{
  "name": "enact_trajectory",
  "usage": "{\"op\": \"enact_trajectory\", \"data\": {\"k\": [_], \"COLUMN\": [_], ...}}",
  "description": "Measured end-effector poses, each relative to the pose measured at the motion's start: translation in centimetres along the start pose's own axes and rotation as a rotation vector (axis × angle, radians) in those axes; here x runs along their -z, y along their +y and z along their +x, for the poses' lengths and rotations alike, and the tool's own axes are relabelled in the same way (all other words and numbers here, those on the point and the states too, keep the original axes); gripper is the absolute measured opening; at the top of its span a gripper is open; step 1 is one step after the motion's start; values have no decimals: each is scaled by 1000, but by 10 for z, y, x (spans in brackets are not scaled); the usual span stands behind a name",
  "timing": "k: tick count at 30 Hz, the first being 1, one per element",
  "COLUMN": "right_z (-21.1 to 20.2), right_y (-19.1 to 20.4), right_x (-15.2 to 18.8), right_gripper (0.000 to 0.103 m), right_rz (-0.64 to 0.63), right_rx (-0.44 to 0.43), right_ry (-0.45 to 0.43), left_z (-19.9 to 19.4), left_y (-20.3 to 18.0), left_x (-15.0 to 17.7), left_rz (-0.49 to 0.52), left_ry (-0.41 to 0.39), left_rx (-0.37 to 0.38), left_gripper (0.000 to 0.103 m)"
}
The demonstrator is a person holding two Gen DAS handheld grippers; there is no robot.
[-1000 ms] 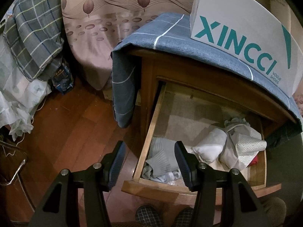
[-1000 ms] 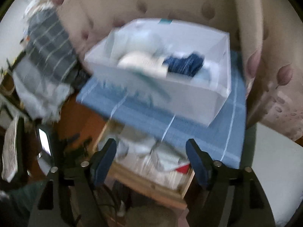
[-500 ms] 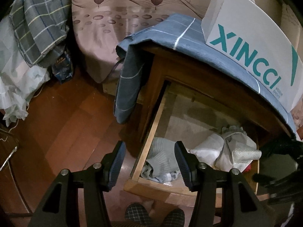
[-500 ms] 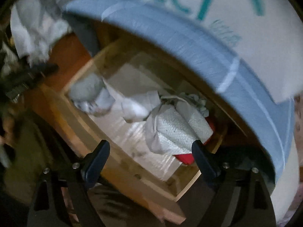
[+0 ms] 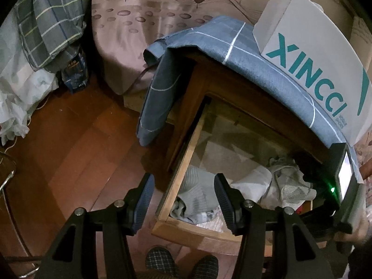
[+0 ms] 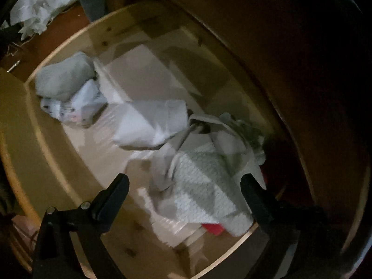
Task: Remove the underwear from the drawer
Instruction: 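Reach the right tool into the drawer and grasp the grey hexagon-print fabric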
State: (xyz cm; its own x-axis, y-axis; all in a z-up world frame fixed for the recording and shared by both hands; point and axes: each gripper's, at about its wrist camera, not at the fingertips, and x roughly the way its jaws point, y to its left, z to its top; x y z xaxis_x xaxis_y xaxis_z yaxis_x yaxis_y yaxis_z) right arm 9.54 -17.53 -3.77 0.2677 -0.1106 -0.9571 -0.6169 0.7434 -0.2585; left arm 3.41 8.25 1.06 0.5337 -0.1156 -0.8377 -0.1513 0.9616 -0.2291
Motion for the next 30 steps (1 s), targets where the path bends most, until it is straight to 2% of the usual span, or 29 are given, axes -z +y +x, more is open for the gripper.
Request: {"op": "enact_trajectory", "data": {"k": [4, 6, 10, 15, 18, 25, 27, 29, 30], "right_z": [8, 18, 44, 56, 66, 78, 75, 69, 66], "right_y": [6, 9, 6, 0, -5, -10, -14, -19, -23], "right_x": [2, 4, 8, 4, 1, -12, -14, -16, -16], "right_gripper": [101, 101, 101, 103, 103, 102, 91, 58, 52], "right_rz": [-46, -48, -40, -33, -34, -49, -16, 16, 42], "right_rx": [29, 23, 69, 67, 53, 56, 41, 32, 9], "right_ry": [-16, 21, 71, 77, 125, 157, 160, 164, 167], "left_z": [2, 3, 4, 7, 8, 8, 8, 9, 8], "left_y": [2, 2, 3, 4, 5, 6, 6, 6, 6], "left_x": [0, -1, -1, -2, -2, -2, -2, -1, -1], "left_rz": [-11, -16, -23, -29, -36, -37, -38, -42, -44], "left_ry": [7, 11, 16, 28, 31, 35, 36, 38, 38], "left_rx": [7, 13, 19, 21, 24, 24, 23, 25, 26], "left_gripper": [55, 55, 55, 55, 55, 55, 55, 55, 55]}}
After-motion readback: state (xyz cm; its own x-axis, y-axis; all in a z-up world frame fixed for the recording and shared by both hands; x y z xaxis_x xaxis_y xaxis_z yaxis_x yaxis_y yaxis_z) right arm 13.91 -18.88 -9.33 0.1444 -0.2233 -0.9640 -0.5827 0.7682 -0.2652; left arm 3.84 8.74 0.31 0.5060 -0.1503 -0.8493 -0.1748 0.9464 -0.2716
